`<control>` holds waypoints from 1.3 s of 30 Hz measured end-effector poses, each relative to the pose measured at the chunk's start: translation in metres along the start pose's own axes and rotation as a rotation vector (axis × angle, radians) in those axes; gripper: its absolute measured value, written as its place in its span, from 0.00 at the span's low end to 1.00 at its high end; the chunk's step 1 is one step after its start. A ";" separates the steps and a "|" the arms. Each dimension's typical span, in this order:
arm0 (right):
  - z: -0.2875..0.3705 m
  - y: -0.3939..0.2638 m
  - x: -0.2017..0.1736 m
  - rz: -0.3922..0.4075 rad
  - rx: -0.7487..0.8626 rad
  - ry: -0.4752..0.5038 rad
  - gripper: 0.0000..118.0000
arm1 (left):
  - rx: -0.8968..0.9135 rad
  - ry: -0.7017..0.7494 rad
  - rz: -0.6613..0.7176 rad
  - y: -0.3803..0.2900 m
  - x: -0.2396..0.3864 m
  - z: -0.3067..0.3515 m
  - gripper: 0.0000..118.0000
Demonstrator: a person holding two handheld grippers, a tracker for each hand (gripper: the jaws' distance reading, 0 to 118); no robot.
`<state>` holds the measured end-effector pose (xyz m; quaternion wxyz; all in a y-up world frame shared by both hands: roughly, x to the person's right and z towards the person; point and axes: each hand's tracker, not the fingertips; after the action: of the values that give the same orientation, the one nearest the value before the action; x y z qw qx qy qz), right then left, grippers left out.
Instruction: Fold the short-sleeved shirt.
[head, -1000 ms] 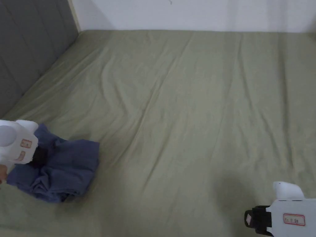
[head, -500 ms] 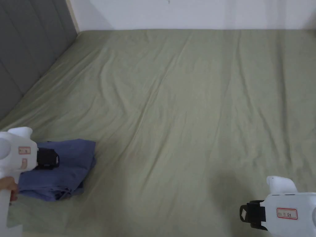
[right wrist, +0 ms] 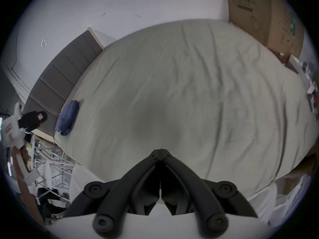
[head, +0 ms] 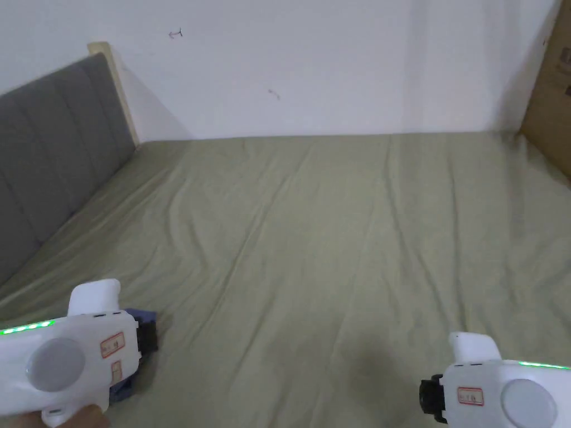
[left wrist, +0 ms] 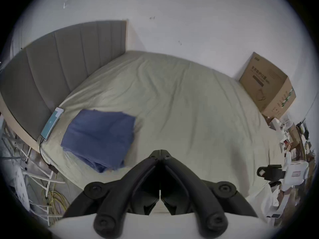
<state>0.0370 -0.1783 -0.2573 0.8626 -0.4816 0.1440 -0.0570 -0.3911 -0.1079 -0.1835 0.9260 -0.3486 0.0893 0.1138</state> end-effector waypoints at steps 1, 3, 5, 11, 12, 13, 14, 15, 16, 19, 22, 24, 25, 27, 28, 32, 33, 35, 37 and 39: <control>0.008 0.003 0.000 0.017 0.029 -0.004 0.00 | 0.034 0.002 -0.027 0.004 0.011 0.008 0.00; 0.025 0.012 -0.002 0.050 0.100 -0.028 0.00 | 0.091 0.015 -0.082 0.009 0.033 0.026 0.00; 0.044 0.019 -0.005 0.069 0.191 -0.064 0.00 | 0.151 0.013 -0.097 0.017 0.053 0.042 0.00; 0.103 0.035 -0.018 0.123 0.505 -0.218 0.00 | 0.327 0.019 -0.143 0.020 0.109 0.080 0.00; 0.113 0.038 -0.021 0.132 0.541 -0.230 0.00 | 0.353 0.026 -0.151 0.019 0.117 0.086 0.00; 0.122 0.040 -0.024 0.136 0.575 -0.243 0.00 | 0.377 0.027 -0.174 0.019 0.125 0.089 0.00; 0.127 0.044 -0.026 0.143 0.604 -0.249 0.00 | 0.383 0.028 -0.176 0.020 0.132 0.090 0.00; 0.133 0.046 -0.029 0.149 0.629 -0.256 0.00 | 0.394 0.026 -0.181 0.021 0.137 0.091 0.00; 0.139 0.048 -0.032 0.156 0.650 -0.269 0.00 | 0.399 0.020 -0.193 0.023 0.141 0.093 0.00; 0.157 0.050 -0.040 0.170 0.715 -0.297 0.00 | 0.440 0.018 -0.210 0.024 0.156 0.103 0.00; 0.166 0.049 -0.042 0.164 0.746 -0.296 0.00 | 0.501 0.023 -0.203 0.025 0.166 0.113 0.00; 0.169 0.048 -0.043 0.157 0.746 -0.292 0.00 | 0.533 0.048 -0.219 0.025 0.170 0.116 0.00; 0.170 0.046 -0.042 0.149 0.749 -0.282 0.00 | 0.542 0.059 -0.227 0.024 0.173 0.118 0.00; 0.167 0.045 -0.040 0.144 0.752 -0.275 0.00 | 0.563 0.067 -0.234 0.021 0.175 0.120 0.04; 0.169 0.044 -0.040 0.139 0.759 -0.274 0.00 | 0.564 0.067 -0.244 0.020 0.175 0.120 0.08; 0.176 0.042 -0.041 0.138 0.779 -0.272 0.30 | 0.576 0.052 -0.257 0.017 0.176 0.121 0.68; 0.177 0.041 -0.041 0.139 0.786 -0.265 0.48 | 0.590 0.048 -0.255 0.016 0.176 0.121 0.81; 0.178 0.042 -0.041 0.135 0.800 -0.258 0.78 | 0.629 0.026 -0.247 0.013 0.175 0.124 0.89; 0.182 0.040 -0.042 0.129 0.832 -0.251 0.86 | 0.644 0.002 -0.243 0.012 0.175 0.128 0.89; 0.186 0.041 -0.044 0.139 0.842 -0.251 0.95 | 0.634 -0.013 -0.238 0.014 0.176 0.129 0.90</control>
<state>0.0498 0.0054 -0.1916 0.9961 -0.0808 0.0342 0.0063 -0.2153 0.0140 -0.1395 0.9957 -0.0505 0.0733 -0.0262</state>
